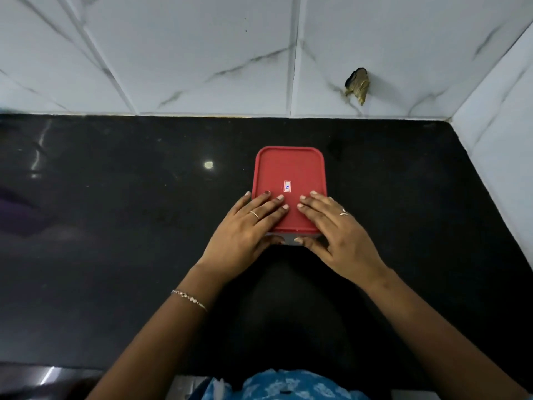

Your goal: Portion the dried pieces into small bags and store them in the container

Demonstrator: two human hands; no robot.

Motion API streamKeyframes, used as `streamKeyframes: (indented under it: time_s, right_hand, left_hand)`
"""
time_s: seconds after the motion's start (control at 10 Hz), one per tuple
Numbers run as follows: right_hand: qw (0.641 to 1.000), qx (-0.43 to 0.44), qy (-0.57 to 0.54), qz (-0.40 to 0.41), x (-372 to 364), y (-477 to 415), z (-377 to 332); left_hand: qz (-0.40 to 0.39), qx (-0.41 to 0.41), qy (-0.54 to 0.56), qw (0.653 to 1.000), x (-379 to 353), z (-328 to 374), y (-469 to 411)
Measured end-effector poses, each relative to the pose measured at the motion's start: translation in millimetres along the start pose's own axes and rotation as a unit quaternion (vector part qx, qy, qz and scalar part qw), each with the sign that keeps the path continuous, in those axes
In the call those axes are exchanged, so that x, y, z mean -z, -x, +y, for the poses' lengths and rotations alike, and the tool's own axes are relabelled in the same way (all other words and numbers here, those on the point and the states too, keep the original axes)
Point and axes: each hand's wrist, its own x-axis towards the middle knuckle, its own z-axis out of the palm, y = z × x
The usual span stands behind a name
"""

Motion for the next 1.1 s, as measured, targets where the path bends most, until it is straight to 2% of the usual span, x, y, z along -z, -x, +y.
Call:
streamKeyframes:
  time_s: [0.1,0.2,0.5,0.7,0.9,1.0,1.1]
  right_hand:
    - [0.998,0.034,0.054,0.027,-5,3,2]
    - [0.995,0.048,0.053,0.069,-11,2,3]
    - [0.991,0.047,0.02,0.121,-25,4,6]
    - [0.995,0.026,0.015,0.093,-22,5,1]
    - [1.0,-0.017,-0.009,0.002,-7,8,-6]
    - [0.999,-0.04,-0.005,0.018,1,3,-8]
    - [0.995,-0.091,-0.024,0.026,14,-8,-15]
  left_hand:
    - [0.031,0.003,0.01,0.999,-5,3,0]
    - [0.057,0.013,0.017,0.998,-7,7,1]
    - [0.102,-0.003,-0.002,0.995,-17,7,2]
    - [0.099,0.014,0.002,0.995,-14,10,1]
    - [0.042,0.074,0.016,0.996,-3,22,1]
    - [0.054,0.103,0.028,0.993,5,28,-5]
    - [0.065,0.133,-0.014,0.989,14,33,-19]
